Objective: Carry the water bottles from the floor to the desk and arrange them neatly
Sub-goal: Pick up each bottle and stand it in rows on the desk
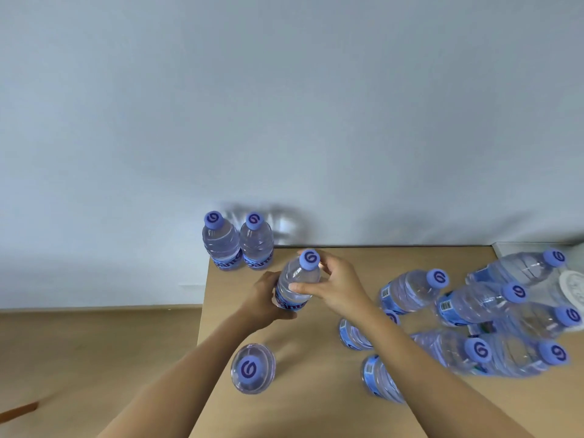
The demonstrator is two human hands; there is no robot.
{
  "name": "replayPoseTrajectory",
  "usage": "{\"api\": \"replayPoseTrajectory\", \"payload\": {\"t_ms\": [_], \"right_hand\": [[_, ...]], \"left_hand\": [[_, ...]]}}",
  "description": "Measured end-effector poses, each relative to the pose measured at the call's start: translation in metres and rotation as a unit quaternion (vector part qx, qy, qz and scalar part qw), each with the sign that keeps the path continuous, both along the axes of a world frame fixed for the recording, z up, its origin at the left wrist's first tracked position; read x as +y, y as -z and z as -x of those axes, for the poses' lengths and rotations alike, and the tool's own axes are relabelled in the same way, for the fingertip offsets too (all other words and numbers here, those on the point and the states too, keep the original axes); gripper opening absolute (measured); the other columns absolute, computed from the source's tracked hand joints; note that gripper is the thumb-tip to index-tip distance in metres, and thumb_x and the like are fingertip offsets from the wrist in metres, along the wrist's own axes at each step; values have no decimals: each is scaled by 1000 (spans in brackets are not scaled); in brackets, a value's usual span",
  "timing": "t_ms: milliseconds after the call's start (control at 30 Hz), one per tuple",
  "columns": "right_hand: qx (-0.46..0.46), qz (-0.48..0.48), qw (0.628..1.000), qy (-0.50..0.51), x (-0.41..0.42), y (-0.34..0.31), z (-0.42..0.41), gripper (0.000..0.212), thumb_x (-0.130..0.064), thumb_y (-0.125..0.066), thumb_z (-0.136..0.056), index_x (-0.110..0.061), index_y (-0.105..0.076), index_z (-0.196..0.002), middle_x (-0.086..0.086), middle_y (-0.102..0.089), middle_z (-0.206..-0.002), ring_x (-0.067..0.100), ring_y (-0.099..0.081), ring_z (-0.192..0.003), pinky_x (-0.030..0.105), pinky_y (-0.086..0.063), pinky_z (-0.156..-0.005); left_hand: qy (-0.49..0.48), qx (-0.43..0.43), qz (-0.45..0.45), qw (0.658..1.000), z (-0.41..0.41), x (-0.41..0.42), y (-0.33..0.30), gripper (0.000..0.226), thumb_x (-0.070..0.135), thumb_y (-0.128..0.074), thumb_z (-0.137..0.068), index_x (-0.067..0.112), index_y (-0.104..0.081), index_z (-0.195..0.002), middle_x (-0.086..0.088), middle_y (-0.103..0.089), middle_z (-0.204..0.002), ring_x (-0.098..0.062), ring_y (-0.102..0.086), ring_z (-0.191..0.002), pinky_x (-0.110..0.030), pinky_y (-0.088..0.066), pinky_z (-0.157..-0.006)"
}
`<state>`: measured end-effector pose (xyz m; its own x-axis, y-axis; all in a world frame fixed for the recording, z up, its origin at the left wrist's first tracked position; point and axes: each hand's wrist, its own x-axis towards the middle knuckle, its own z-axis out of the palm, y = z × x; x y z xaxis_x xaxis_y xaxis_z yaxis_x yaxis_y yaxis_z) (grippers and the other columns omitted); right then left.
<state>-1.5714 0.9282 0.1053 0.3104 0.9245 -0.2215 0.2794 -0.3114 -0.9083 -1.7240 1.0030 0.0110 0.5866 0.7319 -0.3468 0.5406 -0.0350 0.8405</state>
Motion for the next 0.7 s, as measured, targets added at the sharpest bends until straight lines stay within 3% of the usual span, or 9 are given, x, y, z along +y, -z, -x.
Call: {"api": "replayPoseTrajectory", "payload": {"t_ms": [133, 333, 433, 567, 633, 700], "right_hand": [[-5, 15, 1000, -3, 2, 15, 0, 48, -11, -91, -65, -32, -67, -100, -18, -69, -93, -17, -59, -83, 4, -45, -77], [4, 18, 1000, -4, 20, 23, 6, 52, -5, -89, -65, -25, -67, -107, -13, -69, -96, -7, -62, -84, 17, -51, -84], [-3, 5, 1000, -3, 29, 26, 4, 50, -3, -88, -65, -32, -65, -99, -17, -69, -88, -6, -63, -81, 16, -52, -80], [-6, 2, 1000, -13, 39, 29, -1, 52, -3, -87, -66, -30, -64, -103, -19, -68, -91, -11, -62, -83, 14, -52, -81], [-6, 3, 1000, -11, 44, 30, -4, 51, -3, -87, -66, -29, -63, -103, -19, -68, -92, -11, -62, -83, 12, -50, -79], [-13, 1, 1000, -12, 51, 30, -6, 50, -5, -87, -66, -29, -63, -103, -18, -68, -93, -12, -61, -83, 9, -48, -77]], "left_hand": [[1, 14, -35, 999, -2, 3, 15, 77, 6, -91, -52, 10, -60, -122, -11, -60, -115, -30, -59, -105, -42, -50, -92], [-65, -6, -67, 996, -13, 6, 25, 67, -1, -90, -55, 0, -62, -116, -15, -66, -110, -31, -61, -101, -38, -49, -86], [-104, -15, -51, 993, -14, 9, 30, 63, 0, -91, -55, -1, -62, -111, -13, -65, -105, -27, -62, -94, -38, -52, -84], [-130, -2, -42, 991, -20, 14, 34, 59, 2, -92, -51, 4, -65, -103, 3, -63, -88, -14, -61, -78, -6, -46, -67], [-139, 10, -44, 989, -24, 18, 34, 53, 5, -93, -52, 5, -66, -98, 3, -66, -85, -18, -62, -76, -13, -49, -68], [-151, 29, -48, 987, -27, 19, 34, 47, 11, -92, -56, 5, -65, -95, -6, -70, -87, -27, -63, -80, -35, -53, -73]]}}
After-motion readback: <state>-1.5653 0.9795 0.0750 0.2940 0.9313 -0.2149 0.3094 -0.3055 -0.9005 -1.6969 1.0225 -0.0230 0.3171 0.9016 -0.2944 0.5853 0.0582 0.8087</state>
